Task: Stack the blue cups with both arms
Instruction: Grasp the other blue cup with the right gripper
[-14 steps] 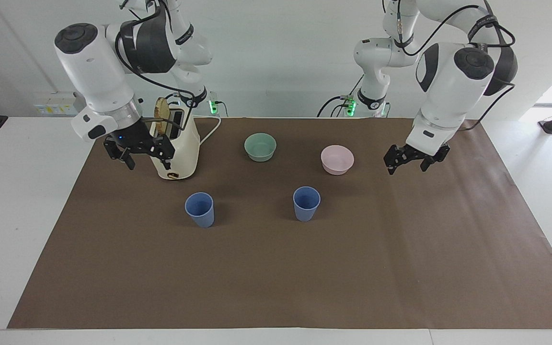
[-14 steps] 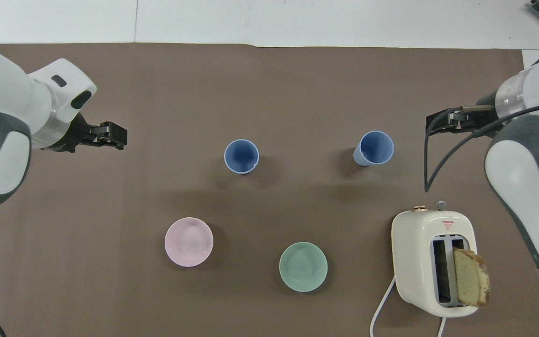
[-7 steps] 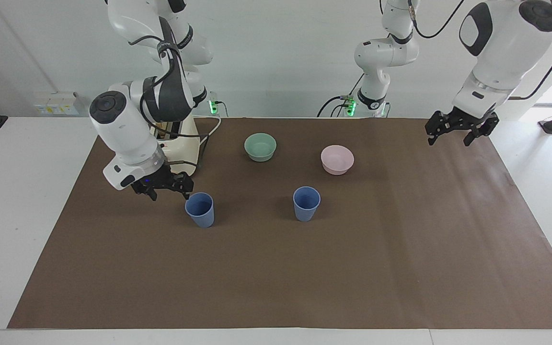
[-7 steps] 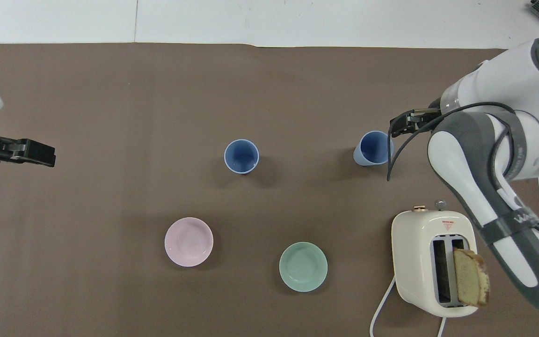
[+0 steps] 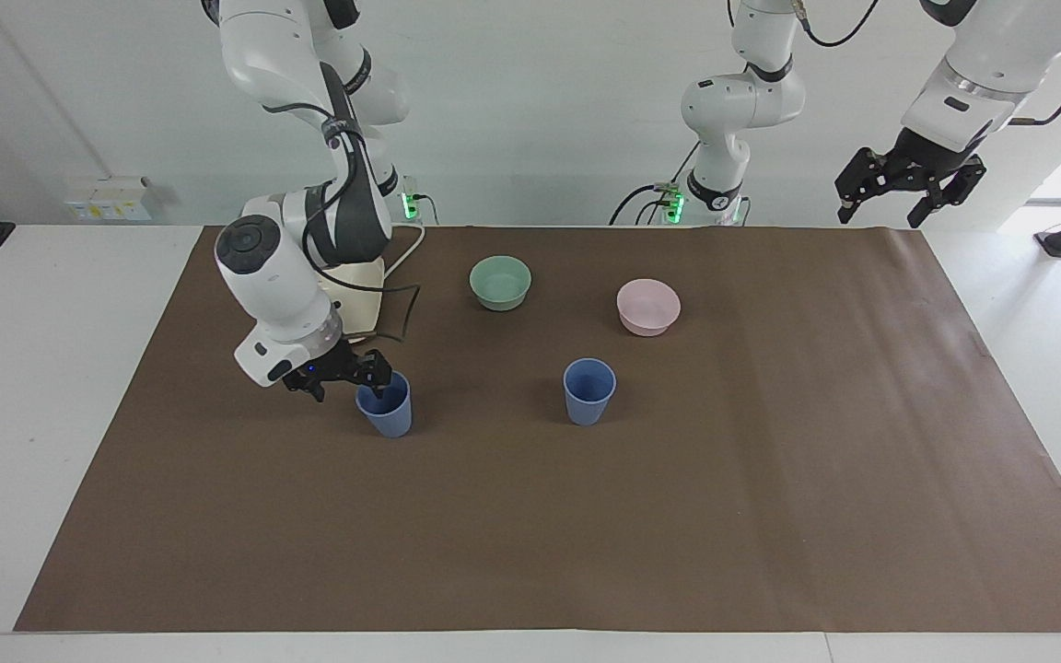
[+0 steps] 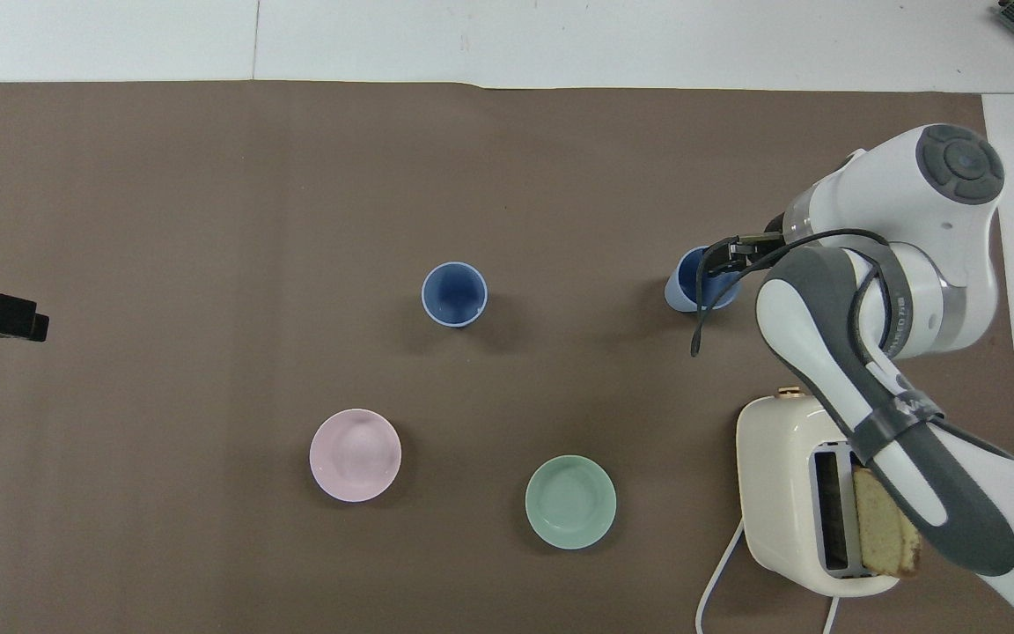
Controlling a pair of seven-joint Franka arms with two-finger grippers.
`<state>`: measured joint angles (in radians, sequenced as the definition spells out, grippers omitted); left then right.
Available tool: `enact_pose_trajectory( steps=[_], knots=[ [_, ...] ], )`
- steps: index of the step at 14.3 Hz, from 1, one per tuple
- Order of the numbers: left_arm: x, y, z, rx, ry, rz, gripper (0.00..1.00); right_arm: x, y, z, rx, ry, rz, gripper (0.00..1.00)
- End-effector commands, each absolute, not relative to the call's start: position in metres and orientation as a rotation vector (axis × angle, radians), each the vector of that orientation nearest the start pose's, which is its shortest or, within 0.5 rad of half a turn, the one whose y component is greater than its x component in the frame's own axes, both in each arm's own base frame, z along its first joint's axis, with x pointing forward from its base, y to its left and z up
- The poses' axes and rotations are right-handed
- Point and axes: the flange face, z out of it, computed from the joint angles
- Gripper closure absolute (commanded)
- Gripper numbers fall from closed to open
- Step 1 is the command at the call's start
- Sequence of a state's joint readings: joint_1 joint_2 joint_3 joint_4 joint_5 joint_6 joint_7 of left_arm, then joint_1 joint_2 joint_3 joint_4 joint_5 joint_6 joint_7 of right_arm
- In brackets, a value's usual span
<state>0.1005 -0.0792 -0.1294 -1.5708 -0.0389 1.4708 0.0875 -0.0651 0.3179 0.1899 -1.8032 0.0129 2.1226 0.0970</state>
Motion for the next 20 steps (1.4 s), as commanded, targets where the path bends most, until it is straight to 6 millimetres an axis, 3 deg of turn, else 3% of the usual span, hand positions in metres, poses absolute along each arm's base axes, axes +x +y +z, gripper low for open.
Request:
enact_pose_trajectory(
  steps=[1, 2, 3, 4, 5, 8, 10, 16, 17, 20],
  knots=[
    [0.517, -0.023, 0.664, -3.182, 0.214, 0.037, 0.00, 0.628, 0.076, 0.355, -3.071, -0.066, 0.004, 0.00],
    [0.516, -0.025, 0.666, -3.181, 0.224, 0.033, 0.00, 0.628, 0.077, 0.351, -3.071, -0.078, 0.015, 0.00],
    [0.516, -0.025, 0.666, -3.177, 0.214, 0.031, 0.00, 0.628, 0.078, 0.351, -3.071, -0.079, 0.016, 0.17],
    [0.515, -0.024, 0.665, -3.173, 0.203, 0.053, 0.00, 0.628, 0.078, 0.351, -3.071, -0.076, 0.016, 0.43],
    [0.514, -0.022, 0.665, -3.173, 0.199, 0.062, 0.00, 0.628, 0.078, 0.351, -3.072, -0.077, 0.013, 0.63],
    [0.504, -0.030, 0.673, -3.170, 0.219, 0.078, 0.00, 0.630, 0.083, 0.353, -3.070, -0.099, 0.009, 0.99],
    [0.496, -0.031, 0.681, -3.168, 0.218, 0.059, 0.00, 0.632, 0.083, 0.356, -3.069, -0.109, -0.003, 1.00],
    [0.497, -0.024, 0.680, -3.169, 0.203, 0.056, 0.00, 0.651, 0.086, 0.428, -3.057, -0.100, -0.059, 1.00],
    [0.497, -0.025, 0.680, -3.169, 0.205, 0.056, 0.00, 0.653, 0.092, 0.442, -3.051, -0.098, -0.062, 1.00],
    [0.497, -0.028, 0.680, -3.168, 0.215, 0.059, 0.00, 0.648, 0.140, 0.479, -3.053, -0.007, -0.048, 1.00]
  ],
)
